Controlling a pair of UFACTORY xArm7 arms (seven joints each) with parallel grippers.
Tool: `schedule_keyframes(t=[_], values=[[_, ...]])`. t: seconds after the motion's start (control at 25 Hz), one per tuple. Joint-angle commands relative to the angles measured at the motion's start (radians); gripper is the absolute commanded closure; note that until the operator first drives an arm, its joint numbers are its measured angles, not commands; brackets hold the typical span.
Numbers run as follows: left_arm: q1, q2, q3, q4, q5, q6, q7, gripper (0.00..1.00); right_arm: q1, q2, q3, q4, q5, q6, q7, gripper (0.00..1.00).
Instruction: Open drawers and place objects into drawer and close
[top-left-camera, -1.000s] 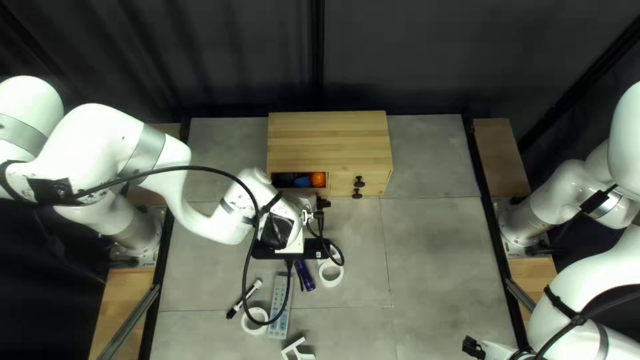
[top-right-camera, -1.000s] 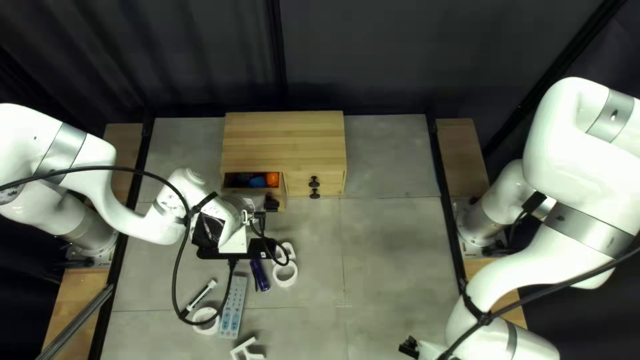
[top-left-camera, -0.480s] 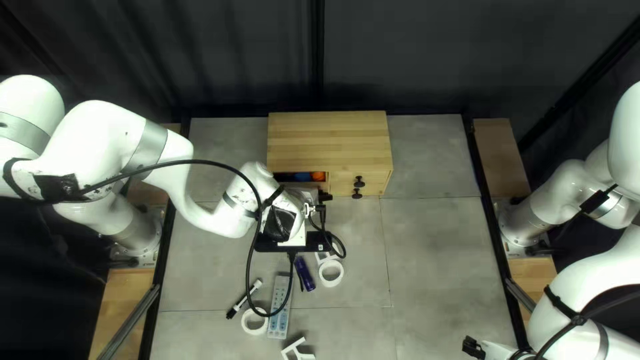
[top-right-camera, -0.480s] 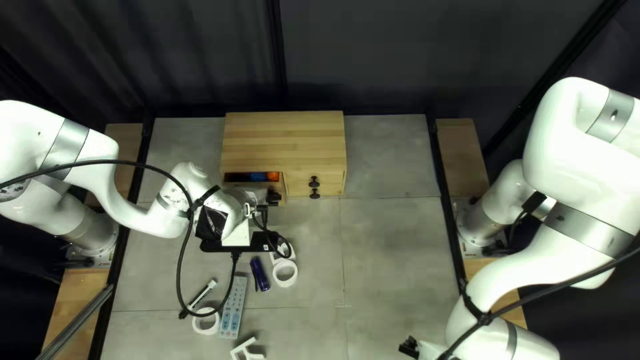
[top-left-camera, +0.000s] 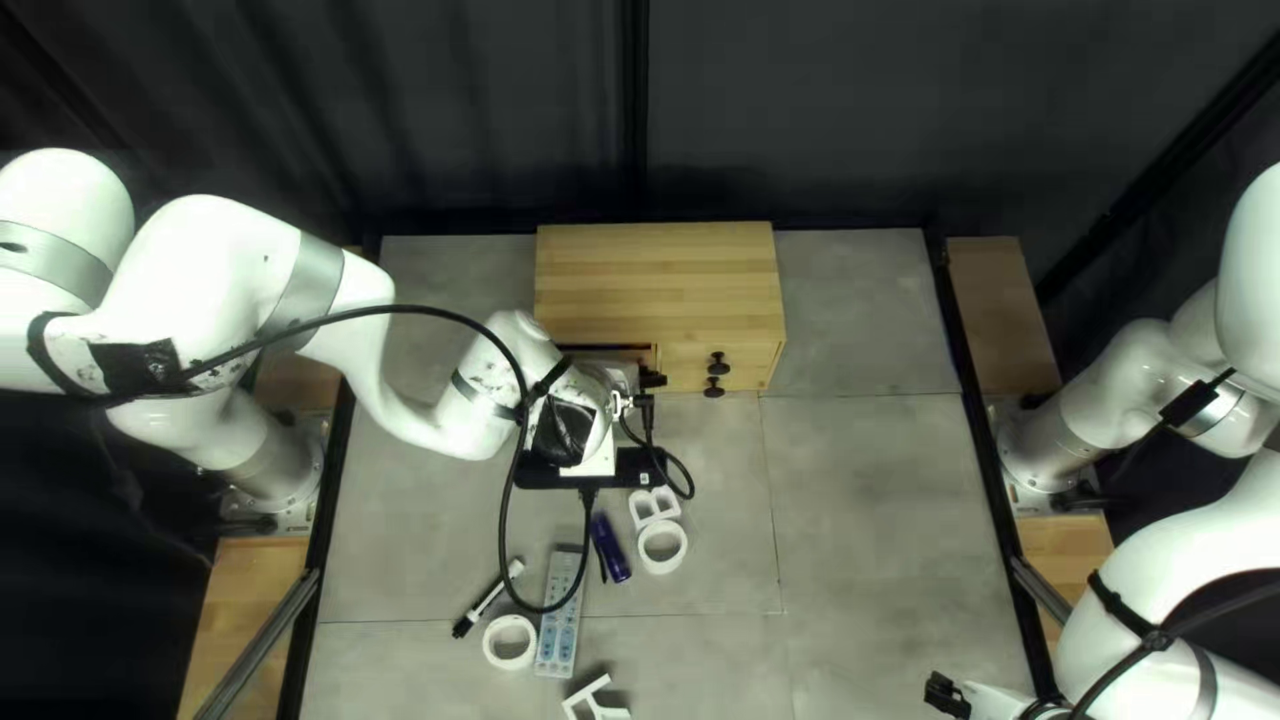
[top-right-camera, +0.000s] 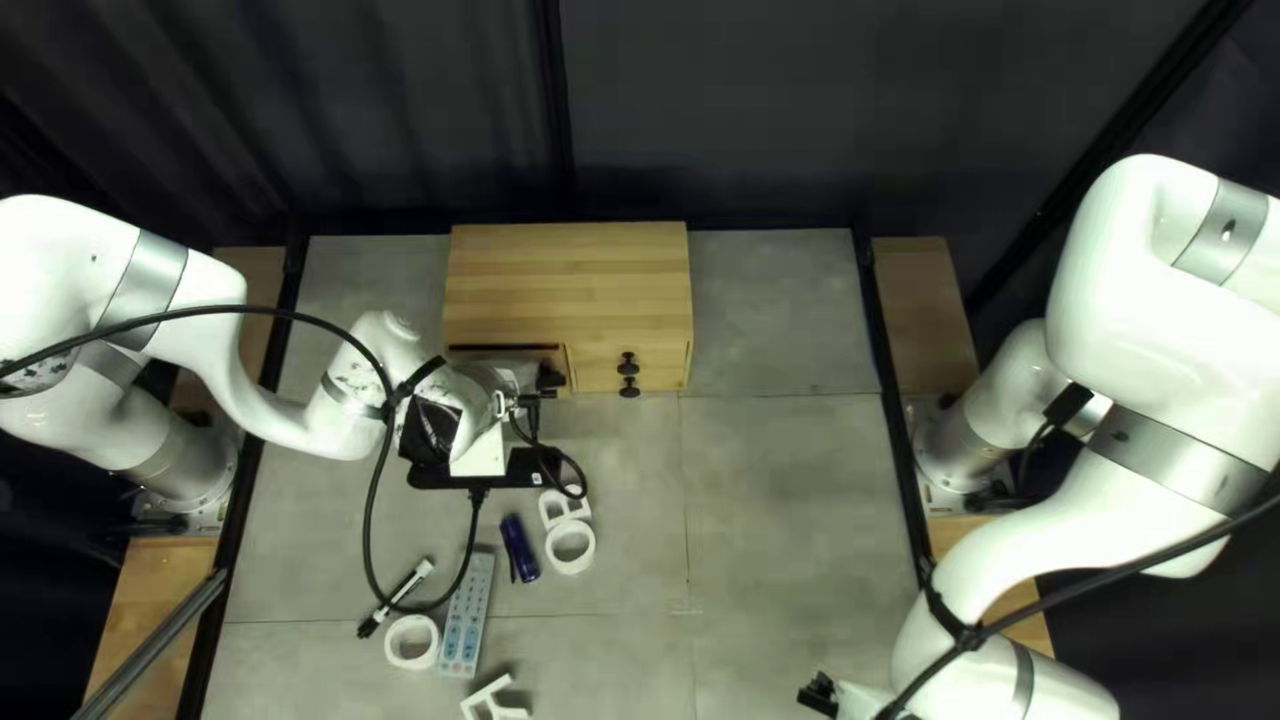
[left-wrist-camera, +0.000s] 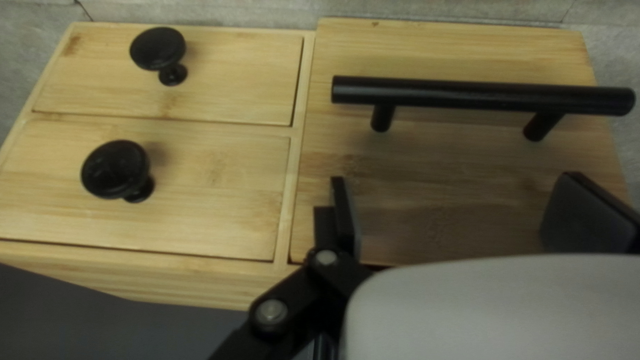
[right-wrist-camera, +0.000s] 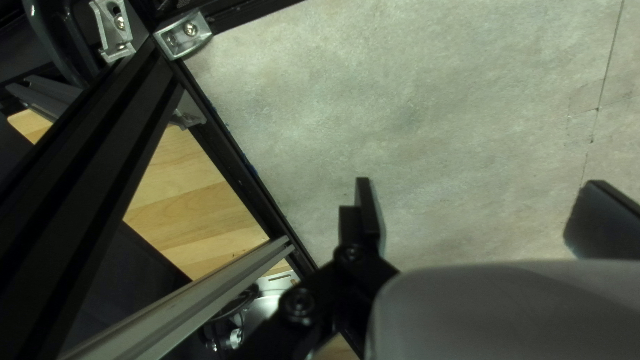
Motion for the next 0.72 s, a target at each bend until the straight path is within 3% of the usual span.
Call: schedule_keyframes(t=[0.04,0.72], values=[[0.002,0.008,0.003,0.006,0.004,0.000,-0.001,0.00,0.000,0.000,0.000,0.000,0.000,0.000,0.000,0.00],[-0.015,0.001,-0.010,0.038,0.003,0.054,-0.002,0.00,0.000,0.000,0.000,0.000,0.000,0.000,0.000,0.00]])
